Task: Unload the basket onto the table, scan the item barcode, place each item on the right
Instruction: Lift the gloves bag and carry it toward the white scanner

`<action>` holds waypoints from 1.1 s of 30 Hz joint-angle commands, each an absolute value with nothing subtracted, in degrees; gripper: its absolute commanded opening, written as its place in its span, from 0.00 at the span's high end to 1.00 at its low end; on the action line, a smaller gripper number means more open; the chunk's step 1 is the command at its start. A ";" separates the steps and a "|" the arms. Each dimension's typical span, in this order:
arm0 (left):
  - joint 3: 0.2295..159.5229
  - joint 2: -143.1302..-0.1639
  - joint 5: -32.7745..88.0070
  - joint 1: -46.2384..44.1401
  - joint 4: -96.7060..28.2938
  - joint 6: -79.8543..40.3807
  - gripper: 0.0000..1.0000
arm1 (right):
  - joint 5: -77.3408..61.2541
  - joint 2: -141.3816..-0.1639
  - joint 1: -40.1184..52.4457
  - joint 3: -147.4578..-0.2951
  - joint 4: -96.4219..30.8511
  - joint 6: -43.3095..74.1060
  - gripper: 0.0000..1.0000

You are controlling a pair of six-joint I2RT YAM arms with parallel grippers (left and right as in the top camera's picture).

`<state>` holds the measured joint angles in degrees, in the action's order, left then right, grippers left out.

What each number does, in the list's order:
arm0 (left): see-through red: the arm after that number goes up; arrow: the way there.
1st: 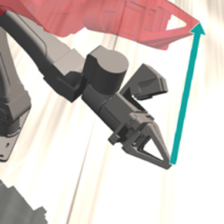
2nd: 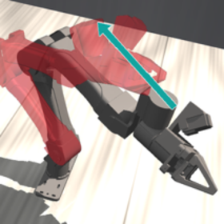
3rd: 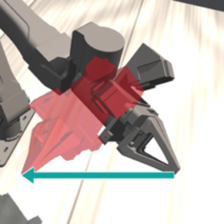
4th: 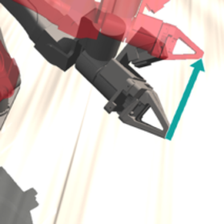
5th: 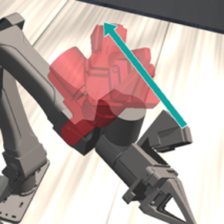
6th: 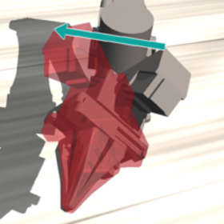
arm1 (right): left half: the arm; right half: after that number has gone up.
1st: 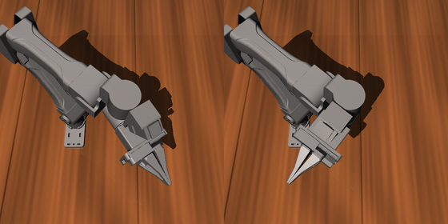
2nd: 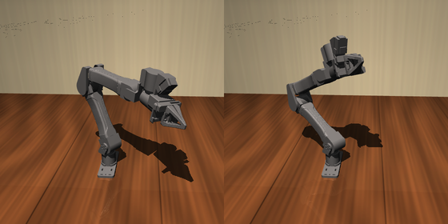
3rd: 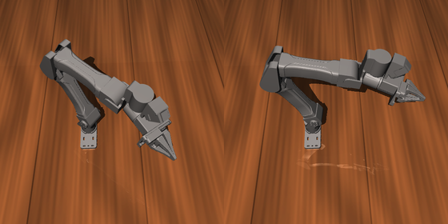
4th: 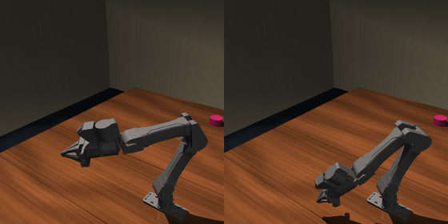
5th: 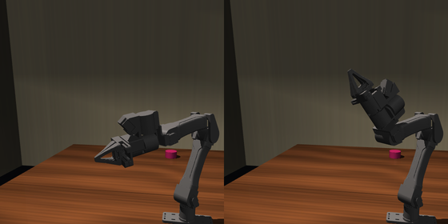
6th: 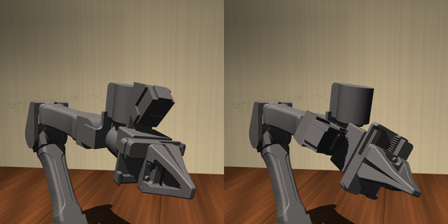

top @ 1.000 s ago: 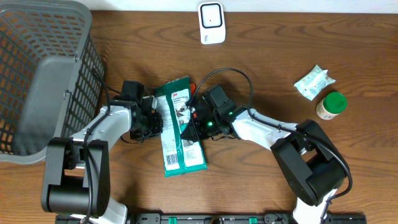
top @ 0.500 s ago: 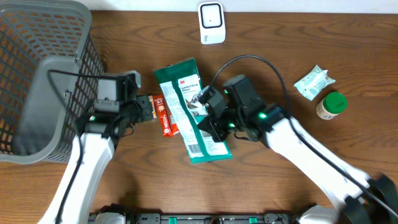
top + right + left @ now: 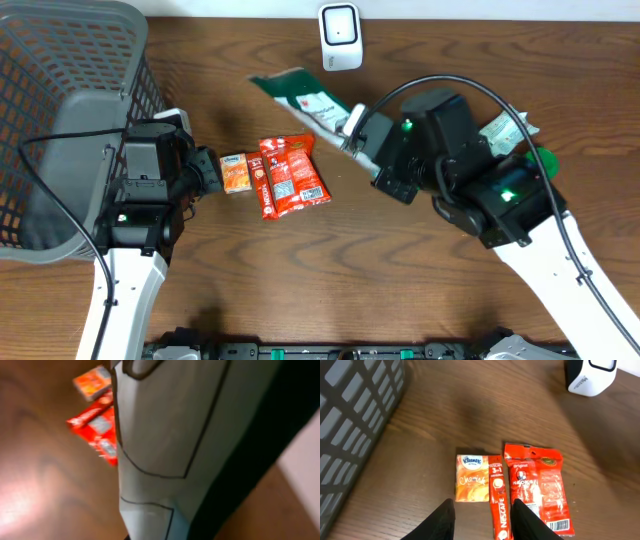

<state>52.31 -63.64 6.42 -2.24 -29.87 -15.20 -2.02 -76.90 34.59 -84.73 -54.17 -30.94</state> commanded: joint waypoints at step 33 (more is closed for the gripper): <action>53.69 -64.03 5.50 -1.89 -33.89 -15.31 0.19 | 37.04 -113.03 39.66 -92.62 -7.27 -85.52 0.99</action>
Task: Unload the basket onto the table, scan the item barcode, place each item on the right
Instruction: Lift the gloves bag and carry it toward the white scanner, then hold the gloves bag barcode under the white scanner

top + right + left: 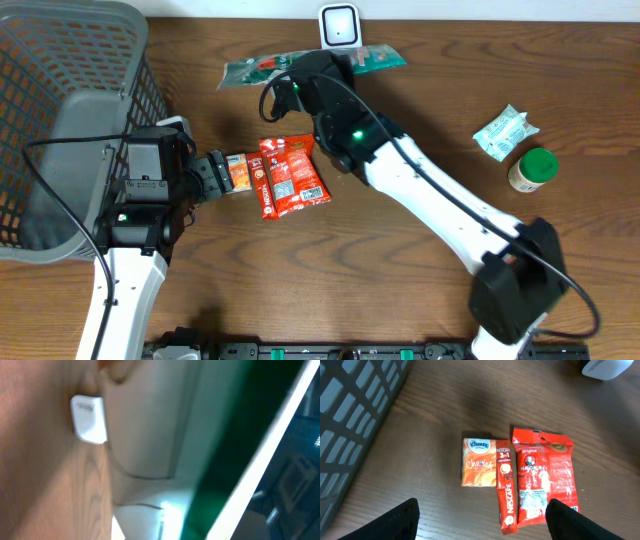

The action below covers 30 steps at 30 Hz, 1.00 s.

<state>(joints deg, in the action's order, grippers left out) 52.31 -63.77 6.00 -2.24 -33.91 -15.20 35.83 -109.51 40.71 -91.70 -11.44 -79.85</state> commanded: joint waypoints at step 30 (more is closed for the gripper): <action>53.69 -64.03 5.50 -1.89 -33.89 -15.31 0.19 | 24.08 -140.29 32.45 -116.51 0.38 -72.86 0.99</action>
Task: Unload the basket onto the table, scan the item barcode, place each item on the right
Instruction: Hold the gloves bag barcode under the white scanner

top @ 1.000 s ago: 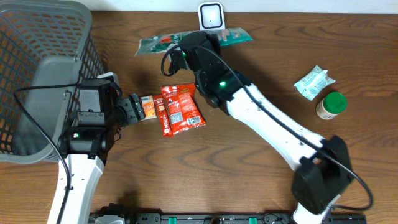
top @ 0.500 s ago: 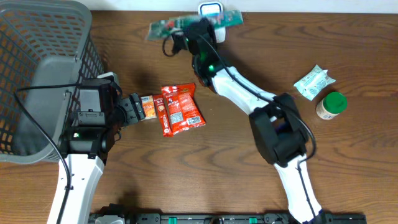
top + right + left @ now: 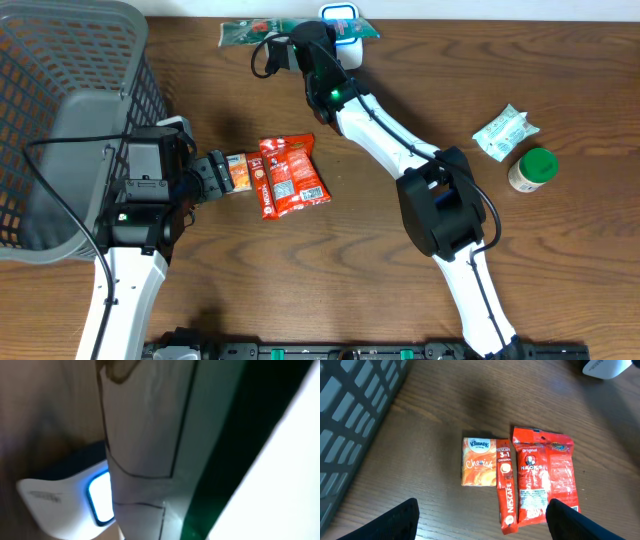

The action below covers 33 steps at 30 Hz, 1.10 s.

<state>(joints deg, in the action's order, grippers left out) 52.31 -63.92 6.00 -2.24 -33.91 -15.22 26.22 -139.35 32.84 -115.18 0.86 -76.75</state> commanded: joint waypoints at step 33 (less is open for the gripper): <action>53.69 -64.03 5.50 -1.89 -33.89 -15.31 0.18 | 28.86 -139.44 31.42 -116.57 8.56 -75.29 0.99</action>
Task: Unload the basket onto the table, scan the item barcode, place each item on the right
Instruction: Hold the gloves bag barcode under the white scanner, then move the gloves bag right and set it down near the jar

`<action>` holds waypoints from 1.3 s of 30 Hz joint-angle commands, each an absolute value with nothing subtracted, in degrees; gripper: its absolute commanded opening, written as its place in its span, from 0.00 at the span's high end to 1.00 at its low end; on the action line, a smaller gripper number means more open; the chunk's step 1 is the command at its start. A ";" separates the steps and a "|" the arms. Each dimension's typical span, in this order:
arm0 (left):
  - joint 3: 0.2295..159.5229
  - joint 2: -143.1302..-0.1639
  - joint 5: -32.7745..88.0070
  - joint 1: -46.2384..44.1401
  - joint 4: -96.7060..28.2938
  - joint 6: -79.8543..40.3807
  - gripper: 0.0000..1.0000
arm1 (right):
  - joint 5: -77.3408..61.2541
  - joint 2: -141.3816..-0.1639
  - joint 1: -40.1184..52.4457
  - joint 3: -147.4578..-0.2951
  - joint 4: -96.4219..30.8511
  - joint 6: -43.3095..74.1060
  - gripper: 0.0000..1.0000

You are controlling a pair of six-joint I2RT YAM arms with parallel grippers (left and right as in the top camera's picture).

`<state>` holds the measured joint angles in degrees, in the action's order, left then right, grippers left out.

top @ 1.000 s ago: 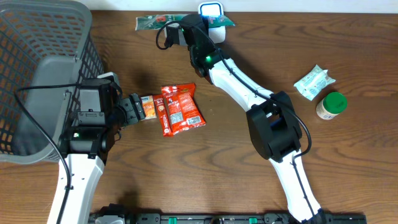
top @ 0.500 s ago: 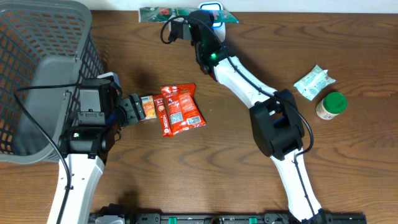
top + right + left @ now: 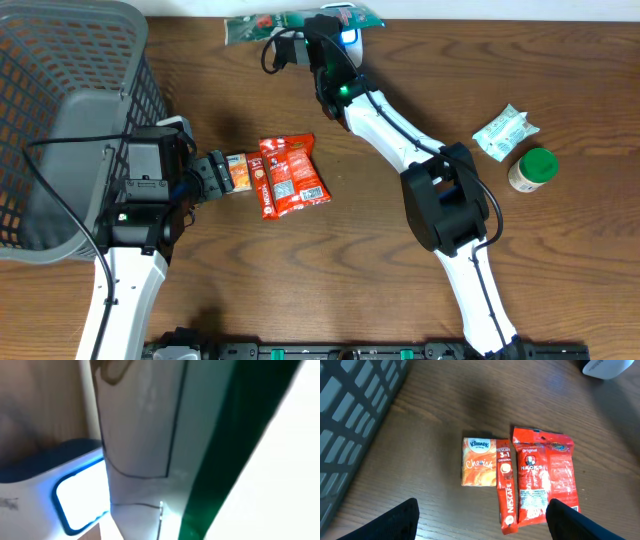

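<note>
A green snack packet [image 3: 300, 22] hangs at the table's far edge, with my right gripper [image 3: 325, 25] shut on it. It covers most of the white barcode scanner [image 3: 350, 36]. In the right wrist view the packet's pale back [image 3: 145, 425] fills the frame, close to the scanner's lit window [image 3: 80, 497]. My left gripper [image 3: 480, 517] is open wide and low over the table, just in front of an orange Kleenex pack [image 3: 479, 461].
A red Nescafe stick [image 3: 505, 487] and a red Hacks bag [image 3: 542, 477] lie beside the Kleenex pack. A grey wire basket [image 3: 60, 110] stands at the left. At the right are a white-green packet [image 3: 503, 133] and a green-lidded jar [image 3: 532, 168].
The green packet has shifted slightly right and sits closer over the scanner, whose lit window now looks larger in the right wrist view. The left gripper has not moved.
At first my right gripper held the green packet over mid-table and the left fingers stood closer together. Then the packet was just in front of the scanner and the left gripper was wide open. Later the packet was at the scanner's lit window, and now it covers it.
</note>
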<state>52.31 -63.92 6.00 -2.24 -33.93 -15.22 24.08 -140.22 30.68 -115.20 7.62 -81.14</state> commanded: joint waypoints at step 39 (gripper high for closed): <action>53.69 -64.03 5.50 -1.89 -33.89 -15.31 0.18 | 0.97 -106.19 13.54 -78.52 -60.16 0.40 0.97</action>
<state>52.34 -63.99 6.00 -2.24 -33.89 -15.20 1.39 -106.34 17.61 -82.74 -63.16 -2.74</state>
